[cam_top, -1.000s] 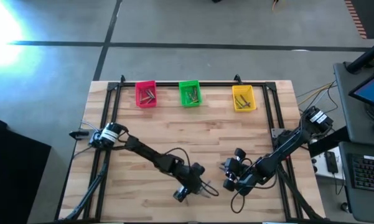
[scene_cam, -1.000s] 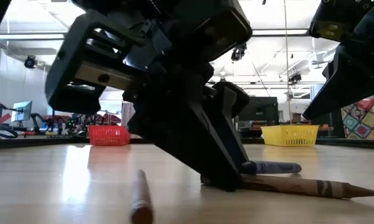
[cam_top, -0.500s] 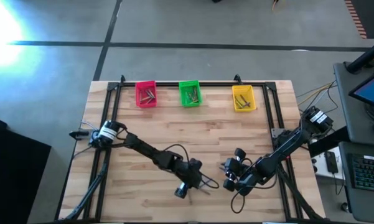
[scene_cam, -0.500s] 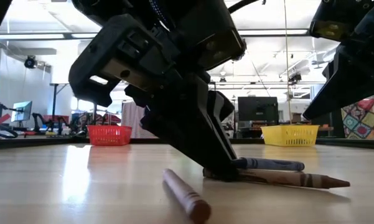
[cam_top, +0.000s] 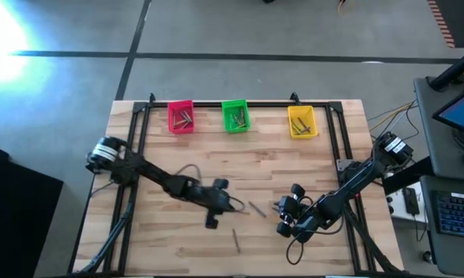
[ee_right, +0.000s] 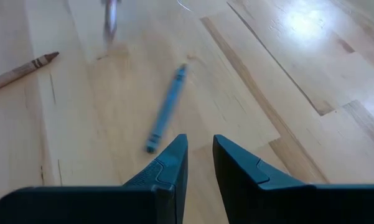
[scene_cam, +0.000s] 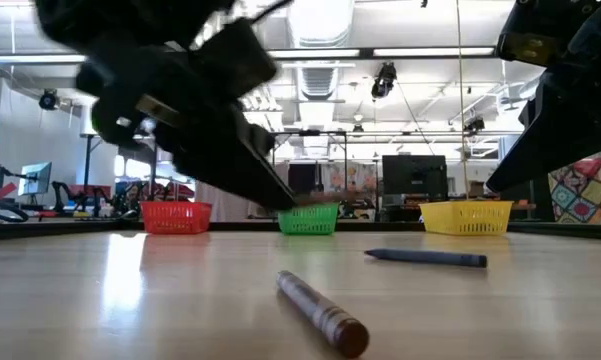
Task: Sort crayons
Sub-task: Put the brown crayon into the green basket
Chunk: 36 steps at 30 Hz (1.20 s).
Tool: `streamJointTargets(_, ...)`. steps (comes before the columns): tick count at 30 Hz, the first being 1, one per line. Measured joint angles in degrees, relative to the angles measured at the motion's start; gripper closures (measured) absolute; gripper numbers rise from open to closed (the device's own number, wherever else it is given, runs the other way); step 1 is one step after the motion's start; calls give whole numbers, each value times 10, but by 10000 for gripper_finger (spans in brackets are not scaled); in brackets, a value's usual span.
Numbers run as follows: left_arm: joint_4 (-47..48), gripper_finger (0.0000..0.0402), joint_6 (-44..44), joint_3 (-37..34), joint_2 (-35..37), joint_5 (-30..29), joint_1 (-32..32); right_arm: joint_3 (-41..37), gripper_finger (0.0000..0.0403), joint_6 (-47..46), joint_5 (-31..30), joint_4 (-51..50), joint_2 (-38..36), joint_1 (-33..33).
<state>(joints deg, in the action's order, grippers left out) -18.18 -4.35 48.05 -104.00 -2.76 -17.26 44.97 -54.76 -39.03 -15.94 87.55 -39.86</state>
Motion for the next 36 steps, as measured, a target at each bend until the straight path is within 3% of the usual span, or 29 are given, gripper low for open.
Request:
streamJointTargets(5,-148,401,-56,-131,86,-54,19,0,335,-1,-9,3,0,1)
streamJointTargets(10,-216,401,-120,-216,129,-132,57,1,332,-1,-31,4,0,2)
streamJointTargets(13,-236,401,-139,-242,132,-141,78,6,334,2,-31,4,0,3)
streamJointTargets(20,-256,401,-145,-246,113,-140,106,8,340,2,-41,-18,0,8)
streamJointTargets(25,-258,401,-152,-234,107,-140,113,-2,340,-92,-49,-122,5,22)
streamJointTargets(29,-257,401,-154,-229,122,-143,126,-8,340,-153,-15,-154,8,29)
streamJointTargets(33,-260,401,-145,-221,167,-87,151,11,345,-71,87,-86,-19,31)
streamJointTargets(36,-262,401,-139,-219,184,-63,152,31,352,-8,75,-64,-44,17)
